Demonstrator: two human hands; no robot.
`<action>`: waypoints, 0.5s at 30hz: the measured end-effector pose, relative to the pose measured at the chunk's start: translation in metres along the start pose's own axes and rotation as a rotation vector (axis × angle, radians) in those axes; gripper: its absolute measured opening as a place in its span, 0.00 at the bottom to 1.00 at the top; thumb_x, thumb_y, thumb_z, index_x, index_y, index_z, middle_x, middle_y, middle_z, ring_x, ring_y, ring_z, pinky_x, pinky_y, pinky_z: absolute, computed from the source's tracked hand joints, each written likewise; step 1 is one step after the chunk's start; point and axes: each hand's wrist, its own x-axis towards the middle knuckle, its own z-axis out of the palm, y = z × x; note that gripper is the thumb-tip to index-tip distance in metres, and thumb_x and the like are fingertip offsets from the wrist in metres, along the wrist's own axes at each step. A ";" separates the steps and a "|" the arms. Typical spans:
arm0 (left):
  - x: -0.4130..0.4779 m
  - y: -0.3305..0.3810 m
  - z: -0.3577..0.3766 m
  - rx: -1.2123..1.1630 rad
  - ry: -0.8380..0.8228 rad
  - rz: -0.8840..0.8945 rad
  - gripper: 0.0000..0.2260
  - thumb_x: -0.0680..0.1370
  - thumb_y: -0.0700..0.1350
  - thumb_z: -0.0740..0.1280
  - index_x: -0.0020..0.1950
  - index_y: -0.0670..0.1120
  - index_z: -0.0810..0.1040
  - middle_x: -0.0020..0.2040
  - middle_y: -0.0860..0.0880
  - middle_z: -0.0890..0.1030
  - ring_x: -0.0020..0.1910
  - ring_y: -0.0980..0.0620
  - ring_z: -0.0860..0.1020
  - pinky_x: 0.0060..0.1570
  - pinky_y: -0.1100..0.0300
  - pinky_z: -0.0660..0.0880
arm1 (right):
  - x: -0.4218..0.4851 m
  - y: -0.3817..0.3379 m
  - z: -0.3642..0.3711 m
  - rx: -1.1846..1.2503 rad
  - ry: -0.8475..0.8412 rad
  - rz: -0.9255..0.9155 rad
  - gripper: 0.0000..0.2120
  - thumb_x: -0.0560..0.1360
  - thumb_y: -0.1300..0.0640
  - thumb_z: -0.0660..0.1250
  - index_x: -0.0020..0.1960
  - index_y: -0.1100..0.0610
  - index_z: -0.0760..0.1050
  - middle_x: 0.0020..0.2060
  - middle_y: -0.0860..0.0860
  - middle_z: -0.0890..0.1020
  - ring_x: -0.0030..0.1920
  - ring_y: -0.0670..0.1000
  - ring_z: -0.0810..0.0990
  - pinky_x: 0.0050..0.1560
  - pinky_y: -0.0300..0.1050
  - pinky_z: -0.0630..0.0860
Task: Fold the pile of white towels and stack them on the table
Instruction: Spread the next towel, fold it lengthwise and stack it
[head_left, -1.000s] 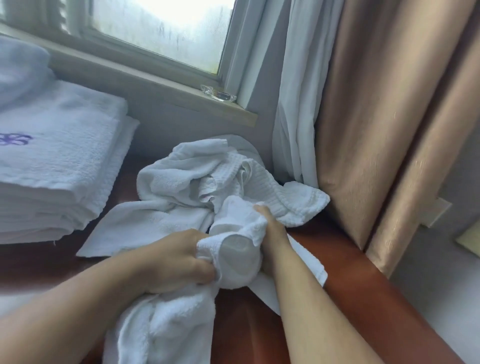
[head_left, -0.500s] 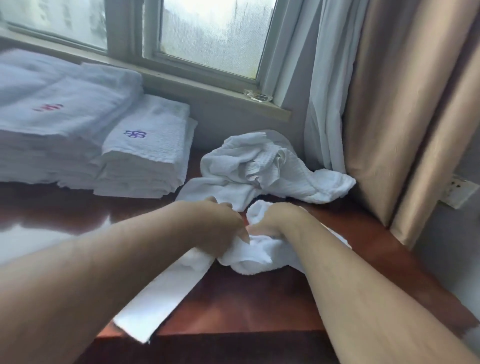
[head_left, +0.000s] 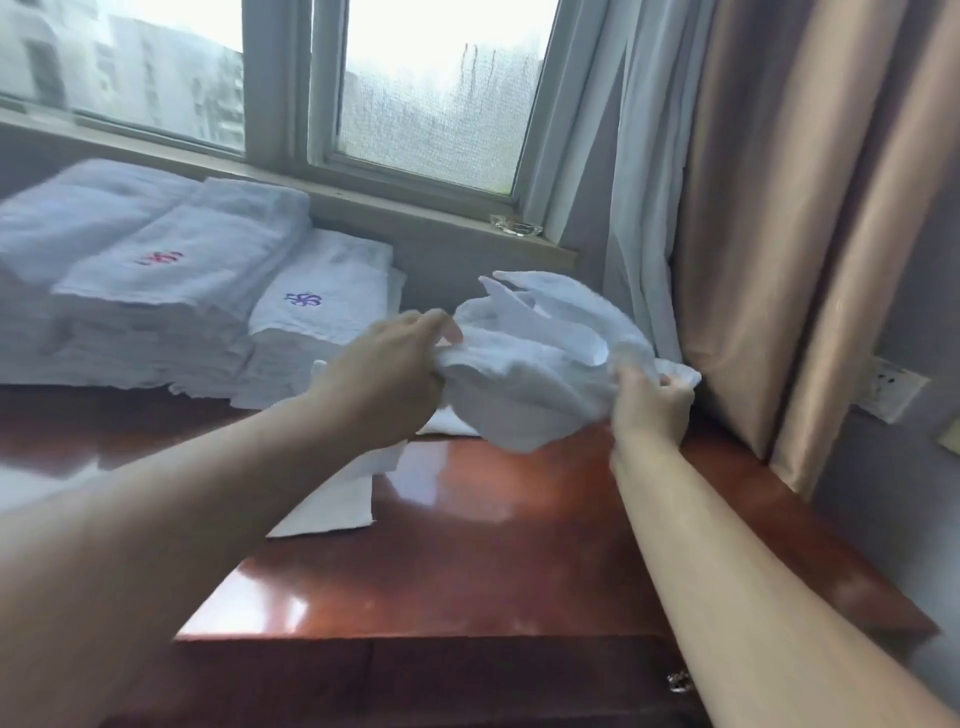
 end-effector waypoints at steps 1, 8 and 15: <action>-0.003 0.001 0.000 -0.076 -0.161 0.003 0.12 0.80 0.43 0.65 0.64 0.50 0.76 0.59 0.48 0.79 0.59 0.45 0.76 0.52 0.55 0.72 | 0.003 0.006 -0.006 -0.192 0.065 0.027 0.24 0.72 0.55 0.68 0.66 0.59 0.71 0.59 0.58 0.78 0.57 0.62 0.78 0.53 0.50 0.76; -0.023 -0.016 0.013 0.308 -0.748 -0.150 0.24 0.76 0.59 0.71 0.71 0.55 0.73 0.63 0.50 0.80 0.59 0.48 0.79 0.56 0.57 0.75 | -0.027 0.046 -0.017 -0.726 -0.696 -0.569 0.09 0.76 0.55 0.66 0.53 0.47 0.80 0.51 0.44 0.83 0.55 0.48 0.81 0.51 0.30 0.72; -0.041 -0.059 0.023 0.346 -0.778 -0.225 0.61 0.61 0.70 0.77 0.81 0.61 0.41 0.82 0.56 0.52 0.78 0.46 0.58 0.73 0.44 0.65 | -0.045 0.060 0.005 -1.241 -0.953 -0.581 0.25 0.75 0.38 0.68 0.67 0.49 0.71 0.59 0.48 0.78 0.62 0.54 0.76 0.61 0.51 0.74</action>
